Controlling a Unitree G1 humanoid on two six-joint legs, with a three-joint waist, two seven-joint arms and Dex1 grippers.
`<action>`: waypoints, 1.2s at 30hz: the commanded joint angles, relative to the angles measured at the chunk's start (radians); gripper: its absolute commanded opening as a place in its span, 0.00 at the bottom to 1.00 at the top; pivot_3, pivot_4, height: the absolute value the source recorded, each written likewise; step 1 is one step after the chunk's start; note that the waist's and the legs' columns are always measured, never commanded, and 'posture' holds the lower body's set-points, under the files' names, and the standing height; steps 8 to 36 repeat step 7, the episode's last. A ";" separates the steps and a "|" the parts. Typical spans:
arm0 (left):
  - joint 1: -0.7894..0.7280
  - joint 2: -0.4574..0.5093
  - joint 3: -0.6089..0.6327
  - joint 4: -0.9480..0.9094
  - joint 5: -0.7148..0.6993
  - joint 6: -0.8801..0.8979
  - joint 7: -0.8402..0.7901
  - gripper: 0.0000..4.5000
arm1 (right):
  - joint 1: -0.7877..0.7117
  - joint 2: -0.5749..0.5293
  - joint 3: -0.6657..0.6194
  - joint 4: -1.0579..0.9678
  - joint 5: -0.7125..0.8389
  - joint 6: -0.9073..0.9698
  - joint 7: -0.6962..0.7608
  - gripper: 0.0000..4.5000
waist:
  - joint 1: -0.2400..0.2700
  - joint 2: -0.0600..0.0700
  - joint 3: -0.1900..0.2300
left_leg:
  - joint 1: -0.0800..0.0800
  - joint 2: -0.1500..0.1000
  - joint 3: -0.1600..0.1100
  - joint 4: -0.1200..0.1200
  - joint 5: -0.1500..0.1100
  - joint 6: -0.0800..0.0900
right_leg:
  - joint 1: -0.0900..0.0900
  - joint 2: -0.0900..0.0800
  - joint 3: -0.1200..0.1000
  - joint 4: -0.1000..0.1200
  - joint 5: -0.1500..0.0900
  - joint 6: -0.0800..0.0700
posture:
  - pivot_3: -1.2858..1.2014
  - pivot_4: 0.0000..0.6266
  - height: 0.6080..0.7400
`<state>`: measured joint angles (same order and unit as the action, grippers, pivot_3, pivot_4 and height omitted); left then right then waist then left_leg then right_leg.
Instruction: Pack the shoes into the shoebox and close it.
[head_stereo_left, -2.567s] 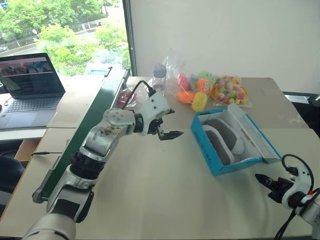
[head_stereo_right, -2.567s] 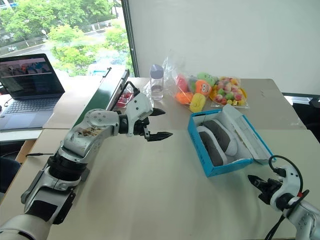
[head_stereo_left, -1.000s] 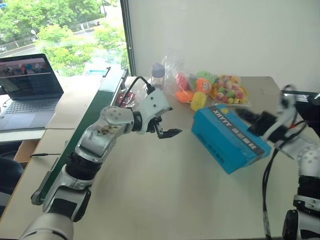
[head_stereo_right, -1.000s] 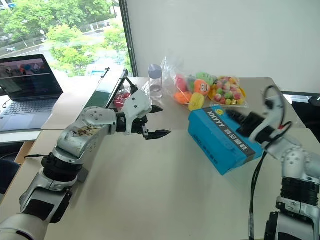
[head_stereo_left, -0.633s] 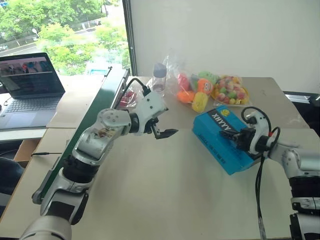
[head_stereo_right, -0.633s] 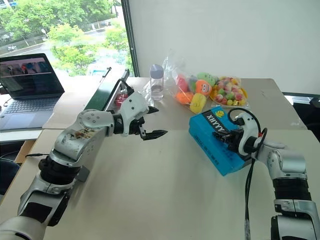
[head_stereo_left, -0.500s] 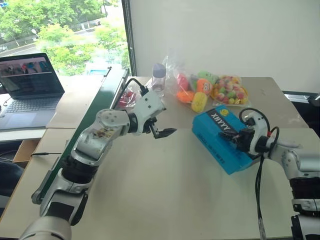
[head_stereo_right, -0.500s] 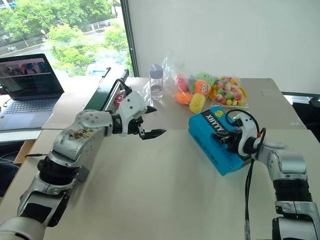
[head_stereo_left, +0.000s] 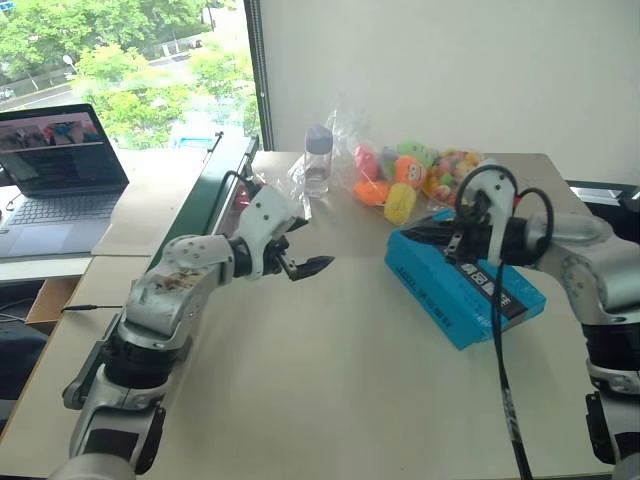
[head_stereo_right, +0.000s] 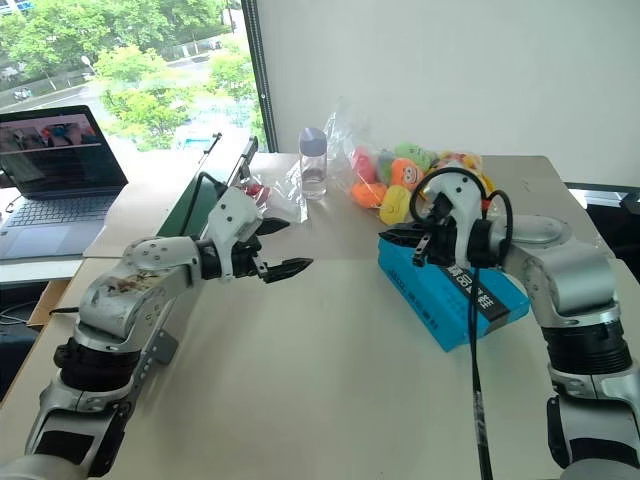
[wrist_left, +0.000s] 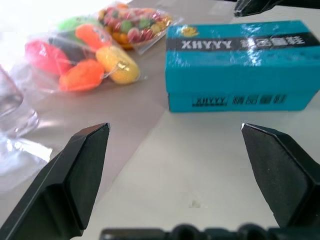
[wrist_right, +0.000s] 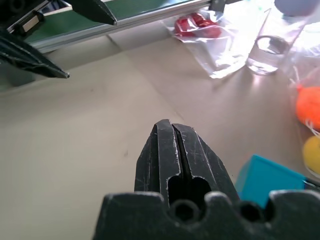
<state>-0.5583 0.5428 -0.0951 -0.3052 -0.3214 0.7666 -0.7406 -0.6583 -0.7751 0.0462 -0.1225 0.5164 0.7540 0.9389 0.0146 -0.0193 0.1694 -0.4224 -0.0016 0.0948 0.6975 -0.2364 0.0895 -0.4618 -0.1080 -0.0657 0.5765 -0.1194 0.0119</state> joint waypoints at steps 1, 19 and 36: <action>0.009 0.022 0.061 -0.035 -0.014 -0.007 0.020 1.00 | -0.044 0.027 0.002 0.030 -0.017 -0.070 0.034 0.01 | 0.000 0.000 0.000 | 0.000 0.000 0.000 0.000 0.000 0.000 | 0.000 0.000 0.000 0.000 0.000 0.000 | 0.52 0.24 1.00; 0.037 0.022 0.120 -0.038 -0.023 0.011 0.069 1.00 | -0.086 0.077 0.013 0.122 -0.045 -0.121 0.066 0.01 | -0.001 0.000 0.000 | 0.000 0.000 0.000 0.000 0.000 0.000 | 0.000 0.000 0.000 0.001 -0.001 -0.002 | 0.52 0.24 1.00; 0.037 0.022 0.120 -0.038 -0.023 0.011 0.069 1.00 | -0.086 0.077 0.013 0.122 -0.045 -0.121 0.066 0.01 | -0.001 0.000 0.000 | 0.000 0.000 0.000 0.000 0.000 0.000 | 0.000 0.000 0.000 0.001 -0.001 -0.002 | 0.52 0.24 1.00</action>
